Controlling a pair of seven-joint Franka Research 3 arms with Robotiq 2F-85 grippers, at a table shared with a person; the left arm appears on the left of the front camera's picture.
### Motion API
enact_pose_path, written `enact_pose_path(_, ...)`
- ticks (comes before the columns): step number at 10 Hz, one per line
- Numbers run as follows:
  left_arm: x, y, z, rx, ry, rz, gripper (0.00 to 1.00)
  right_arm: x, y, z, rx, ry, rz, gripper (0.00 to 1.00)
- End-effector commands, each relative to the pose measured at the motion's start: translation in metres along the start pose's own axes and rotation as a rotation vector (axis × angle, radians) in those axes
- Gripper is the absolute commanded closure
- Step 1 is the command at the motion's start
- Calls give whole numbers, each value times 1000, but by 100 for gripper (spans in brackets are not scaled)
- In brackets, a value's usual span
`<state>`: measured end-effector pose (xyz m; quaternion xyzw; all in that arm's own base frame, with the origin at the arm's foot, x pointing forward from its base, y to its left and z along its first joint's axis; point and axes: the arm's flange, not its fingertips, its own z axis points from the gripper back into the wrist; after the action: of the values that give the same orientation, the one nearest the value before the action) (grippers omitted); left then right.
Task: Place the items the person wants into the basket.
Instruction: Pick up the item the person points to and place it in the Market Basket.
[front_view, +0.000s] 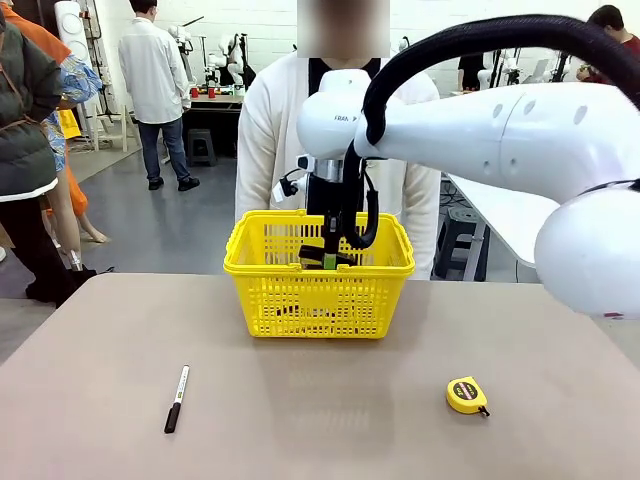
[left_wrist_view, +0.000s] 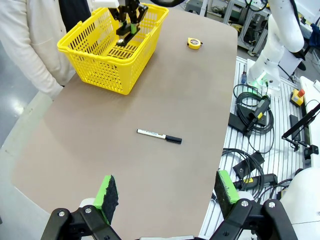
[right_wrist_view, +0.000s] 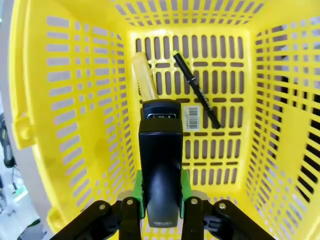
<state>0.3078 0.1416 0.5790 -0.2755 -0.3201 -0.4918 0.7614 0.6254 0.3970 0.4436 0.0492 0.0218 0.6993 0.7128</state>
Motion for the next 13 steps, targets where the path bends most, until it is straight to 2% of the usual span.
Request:
enact_pose_path(1, -2, 0, 1, -1, -16, -24, 0, 15, -27, 6, 16, 35, 33, 68)
enact_pose_path(6, -2, 0, 1, -1, -16, -24, 0, 19, -36, -13, 56, 57, 50, 68)
enact_pose_path(7, -2, 0, 1, -1, -16, -24, 0, 19, -35, -11, 58, 53, 59, 41)
enact_pose_path(8, -2, 0, 1, -1, -16, -24, 0, 18, -34, -8, 56, 49, 61, 9)
enact_pose_path(9, -2, 0, 1, -1, -16, -24, 0, 16, -32, -4, 52, 39, 63, 0)
enact_pose_path(13, -2, 0, 1, -1, -16, -24, 0, 12, -22, 12, 24, 26, 54, 0)
